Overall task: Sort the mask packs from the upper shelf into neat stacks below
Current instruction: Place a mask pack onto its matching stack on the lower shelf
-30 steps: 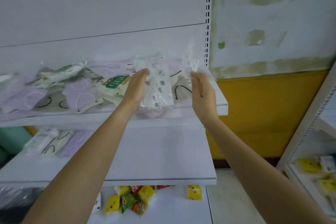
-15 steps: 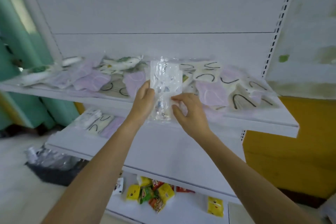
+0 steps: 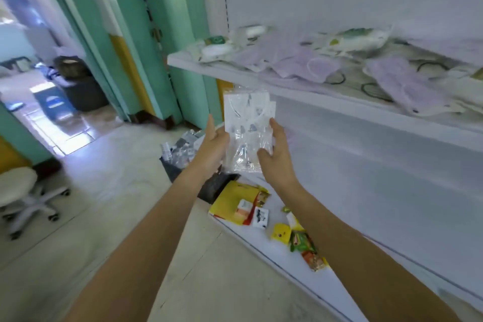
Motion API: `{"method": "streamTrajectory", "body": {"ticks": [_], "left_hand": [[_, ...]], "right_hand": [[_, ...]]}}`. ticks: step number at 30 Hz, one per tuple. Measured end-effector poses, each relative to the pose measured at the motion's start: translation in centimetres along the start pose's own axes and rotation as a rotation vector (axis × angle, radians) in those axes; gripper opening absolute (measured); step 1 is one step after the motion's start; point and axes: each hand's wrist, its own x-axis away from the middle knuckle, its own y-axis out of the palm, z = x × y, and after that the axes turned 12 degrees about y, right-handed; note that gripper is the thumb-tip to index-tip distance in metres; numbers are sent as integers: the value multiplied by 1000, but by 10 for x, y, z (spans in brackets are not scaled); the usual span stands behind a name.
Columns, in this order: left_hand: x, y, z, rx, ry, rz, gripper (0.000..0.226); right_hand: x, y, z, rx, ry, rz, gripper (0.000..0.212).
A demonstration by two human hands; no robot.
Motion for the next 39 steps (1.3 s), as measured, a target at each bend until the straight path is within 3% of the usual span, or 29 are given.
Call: {"method": "streamTrajectory", "body": {"ticks": [3,8,15,23,29,34,39], "left_hand": [[-7,-48,-43,-59,-262,-103,52],[-35,-91,-89,-16,-263,-123,30],[-147,-123,-150,-181,-307,-182,29],[-274,-123,-201,-221,-355,-275,43],[-353,-79,-239,-312,-262,-480,59],[-443,-39,-277,-395,-39,-539,53],[-506,-11,-326,-587,136,-594,34]], "right_hand": [[-13,53,30,-28,144,4,68],[-56,115,65,15,280,-36,69],[-152,161,111,-46,536,-17,59],[-255,193,136,23,612,-6,54],[-333,183,164,80,629,243,55],[-422,172,202,177,551,450,45],[-486,165,240,300,552,371,53]]}}
